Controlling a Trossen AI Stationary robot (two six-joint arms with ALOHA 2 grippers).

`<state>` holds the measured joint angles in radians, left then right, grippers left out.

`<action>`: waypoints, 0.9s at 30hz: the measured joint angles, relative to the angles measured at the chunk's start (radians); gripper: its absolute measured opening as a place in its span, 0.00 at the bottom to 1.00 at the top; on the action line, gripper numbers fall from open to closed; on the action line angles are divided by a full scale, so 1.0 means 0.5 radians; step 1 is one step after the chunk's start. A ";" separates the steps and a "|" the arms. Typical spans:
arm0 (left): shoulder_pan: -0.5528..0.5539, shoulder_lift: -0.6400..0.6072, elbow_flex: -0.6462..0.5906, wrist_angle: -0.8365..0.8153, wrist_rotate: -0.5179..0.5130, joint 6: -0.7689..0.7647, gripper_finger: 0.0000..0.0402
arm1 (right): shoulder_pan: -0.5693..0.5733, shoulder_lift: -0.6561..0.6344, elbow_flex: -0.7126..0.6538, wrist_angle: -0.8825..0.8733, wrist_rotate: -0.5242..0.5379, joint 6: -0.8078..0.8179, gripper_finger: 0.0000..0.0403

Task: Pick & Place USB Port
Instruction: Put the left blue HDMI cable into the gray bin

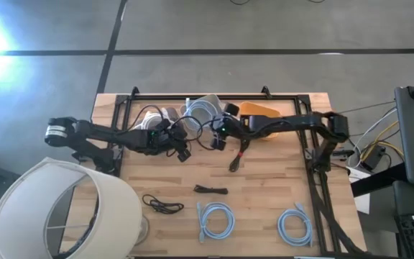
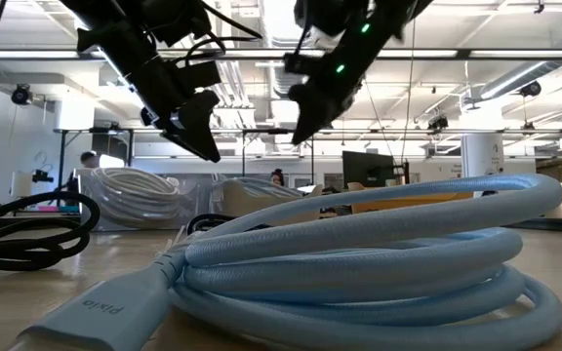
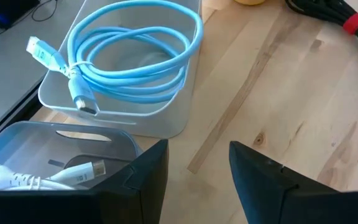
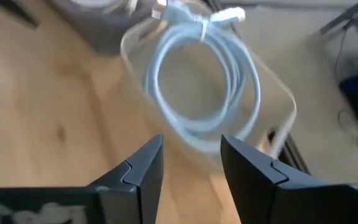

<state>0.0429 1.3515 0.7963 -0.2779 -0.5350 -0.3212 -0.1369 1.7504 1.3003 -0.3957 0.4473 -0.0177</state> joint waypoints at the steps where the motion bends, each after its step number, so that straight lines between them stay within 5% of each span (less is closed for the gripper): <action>1: 0.000 0.001 0.000 0.000 0.002 -0.001 0.43 | 0.024 -0.050 -0.001 -0.096 0.001 0.042 0.37; 5: -0.003 0.000 0.000 0.028 0.162 0.010 0.43 | 0.140 -0.254 -0.018 -0.364 0.000 0.174 0.35; 13: -0.114 0.000 -0.004 0.228 0.891 0.156 0.43 | 0.410 -0.678 -0.301 -0.465 -0.008 0.298 0.32; 27: -0.480 0.352 0.106 0.817 0.937 0.109 0.43 | 0.528 -1.153 -1.003 -0.158 -0.012 0.731 0.31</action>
<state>-0.1970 1.5275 0.8494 0.1305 -0.0664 -0.2669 0.1268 1.1739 0.7986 -0.4746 0.4412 0.3480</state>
